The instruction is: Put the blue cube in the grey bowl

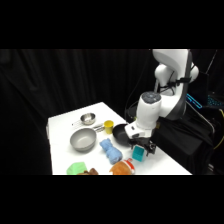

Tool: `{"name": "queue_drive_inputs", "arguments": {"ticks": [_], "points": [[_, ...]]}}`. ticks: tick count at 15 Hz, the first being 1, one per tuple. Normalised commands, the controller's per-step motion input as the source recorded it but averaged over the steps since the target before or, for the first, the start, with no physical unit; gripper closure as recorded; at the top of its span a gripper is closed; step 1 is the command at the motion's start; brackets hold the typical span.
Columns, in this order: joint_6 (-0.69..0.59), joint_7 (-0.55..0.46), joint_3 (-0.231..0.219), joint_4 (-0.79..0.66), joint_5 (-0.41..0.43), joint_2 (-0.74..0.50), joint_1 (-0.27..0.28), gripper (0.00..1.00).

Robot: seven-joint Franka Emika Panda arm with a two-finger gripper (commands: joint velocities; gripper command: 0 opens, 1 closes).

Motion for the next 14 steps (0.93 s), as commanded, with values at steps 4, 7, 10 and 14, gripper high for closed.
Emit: {"name": "queue_drive_inputs", "arguments": {"ticks": [4, 7, 10, 14], "points": [[0.17, 0.15, -0.108, 0.01, -0.137, 0.11, 0.142, 0.00], [0.18, 0.09, -0.066, 0.01, -0.063, 0.05, 0.080, 0.26], [0.19, 0.10, -0.110, -0.01, -0.076, -0.03, 0.098, 0.51], [0.10, 0.11, -0.134, 0.00, -0.089, -0.09, 0.117, 0.65]]}}
